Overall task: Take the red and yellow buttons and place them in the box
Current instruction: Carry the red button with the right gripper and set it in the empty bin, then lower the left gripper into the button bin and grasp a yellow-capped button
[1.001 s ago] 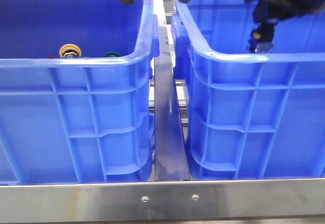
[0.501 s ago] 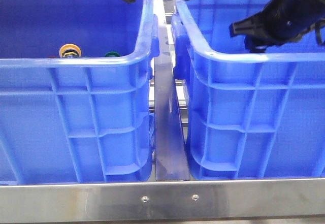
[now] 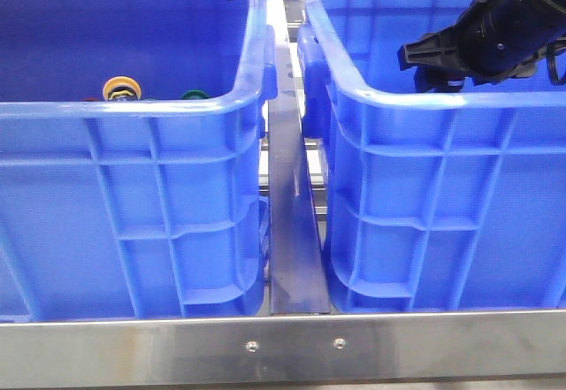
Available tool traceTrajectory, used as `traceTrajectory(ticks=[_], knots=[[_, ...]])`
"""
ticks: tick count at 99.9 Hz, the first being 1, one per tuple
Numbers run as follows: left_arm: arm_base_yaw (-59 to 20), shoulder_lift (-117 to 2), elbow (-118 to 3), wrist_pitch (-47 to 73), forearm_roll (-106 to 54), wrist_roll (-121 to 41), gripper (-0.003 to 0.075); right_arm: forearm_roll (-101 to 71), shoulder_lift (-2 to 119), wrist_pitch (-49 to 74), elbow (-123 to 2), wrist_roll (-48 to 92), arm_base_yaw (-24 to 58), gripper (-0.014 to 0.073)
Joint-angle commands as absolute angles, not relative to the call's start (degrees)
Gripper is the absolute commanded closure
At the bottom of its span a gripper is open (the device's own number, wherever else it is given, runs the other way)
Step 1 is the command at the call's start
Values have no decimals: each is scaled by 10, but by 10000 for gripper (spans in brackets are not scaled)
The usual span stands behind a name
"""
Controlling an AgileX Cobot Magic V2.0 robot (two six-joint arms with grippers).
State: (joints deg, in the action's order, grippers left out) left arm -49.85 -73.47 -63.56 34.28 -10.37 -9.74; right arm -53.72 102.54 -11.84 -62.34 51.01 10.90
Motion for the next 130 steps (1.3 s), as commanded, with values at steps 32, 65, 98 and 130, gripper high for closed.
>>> traceTrajectory(ticks=[32, 65, 98, 130], knots=[[-503, -720, -654, 306, -115, -98, 156, -561, 876, -148, -563, 513, 107, 33], [-501, -720, -654, 301, -115, -93, 156, -561, 636, -73, -414, 513, 107, 266], [-480, -718, -654, 293, -107, -67, 156, -562, 381, 17, -279, 513, 107, 664], [-337, -710, -654, 310, -105, 25, 156, -562, 254, 58, -224, 513, 107, 663]])
